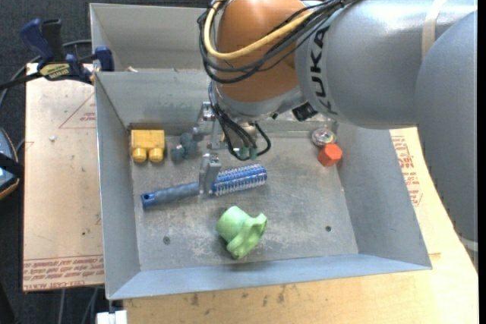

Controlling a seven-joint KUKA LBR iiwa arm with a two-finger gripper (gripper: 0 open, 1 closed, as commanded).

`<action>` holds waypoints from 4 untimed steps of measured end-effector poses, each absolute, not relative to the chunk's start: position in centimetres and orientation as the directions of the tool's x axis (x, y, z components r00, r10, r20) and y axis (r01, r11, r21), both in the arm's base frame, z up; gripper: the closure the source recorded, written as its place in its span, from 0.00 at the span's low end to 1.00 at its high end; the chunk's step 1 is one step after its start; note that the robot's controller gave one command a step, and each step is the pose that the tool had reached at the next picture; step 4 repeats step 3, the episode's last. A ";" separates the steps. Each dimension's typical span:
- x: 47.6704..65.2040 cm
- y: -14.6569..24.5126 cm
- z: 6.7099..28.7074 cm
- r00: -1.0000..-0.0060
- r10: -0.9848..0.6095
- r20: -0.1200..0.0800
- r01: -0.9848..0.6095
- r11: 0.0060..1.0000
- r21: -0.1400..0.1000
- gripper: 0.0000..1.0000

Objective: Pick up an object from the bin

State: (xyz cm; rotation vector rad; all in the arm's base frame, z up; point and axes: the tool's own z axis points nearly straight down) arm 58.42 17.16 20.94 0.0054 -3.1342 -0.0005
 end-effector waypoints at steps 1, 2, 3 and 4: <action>57.5 13.9 7.7 -0.997 -0.073 -0.003 -0.073 0.997 0.002 0.00; 57.5 14.0 8.0 -0.997 -0.075 -0.003 -0.075 0.997 0.003 1.00; 57.2 17.7 20.7 -0.997 -0.076 -0.009 -0.076 0.997 0.004 1.00; 57.2 17.7 20.7 -0.997 -0.076 -0.009 -0.076 0.997 0.004 1.00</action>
Offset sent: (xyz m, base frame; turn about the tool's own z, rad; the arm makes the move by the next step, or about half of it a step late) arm -0.0099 -0.0324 -0.1302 -0.0727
